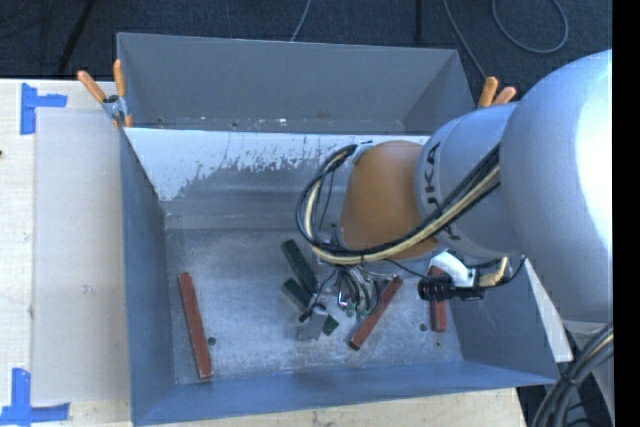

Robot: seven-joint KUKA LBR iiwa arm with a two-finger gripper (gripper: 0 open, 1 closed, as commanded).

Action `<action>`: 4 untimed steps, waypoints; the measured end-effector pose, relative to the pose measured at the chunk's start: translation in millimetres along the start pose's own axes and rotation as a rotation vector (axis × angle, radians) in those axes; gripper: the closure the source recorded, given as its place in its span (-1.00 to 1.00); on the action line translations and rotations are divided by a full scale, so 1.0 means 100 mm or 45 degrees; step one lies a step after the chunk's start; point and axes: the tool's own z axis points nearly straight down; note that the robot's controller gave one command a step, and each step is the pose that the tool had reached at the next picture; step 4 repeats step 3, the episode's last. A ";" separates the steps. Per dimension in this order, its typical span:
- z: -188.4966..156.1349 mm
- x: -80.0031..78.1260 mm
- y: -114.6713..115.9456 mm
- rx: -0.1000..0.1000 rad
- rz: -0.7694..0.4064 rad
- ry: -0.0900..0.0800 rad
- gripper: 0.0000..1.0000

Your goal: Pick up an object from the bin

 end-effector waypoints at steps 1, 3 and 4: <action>0.00 0.00 0.00 -0.001 0.001 -0.001 1.00; -1.13 -0.02 0.01 -0.001 -0.004 -0.003 1.00; -1.13 -0.02 0.01 -0.001 -0.004 -0.003 1.00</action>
Offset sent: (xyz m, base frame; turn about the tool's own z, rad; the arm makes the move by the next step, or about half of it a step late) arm 0.0000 0.0000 0.0000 0.0000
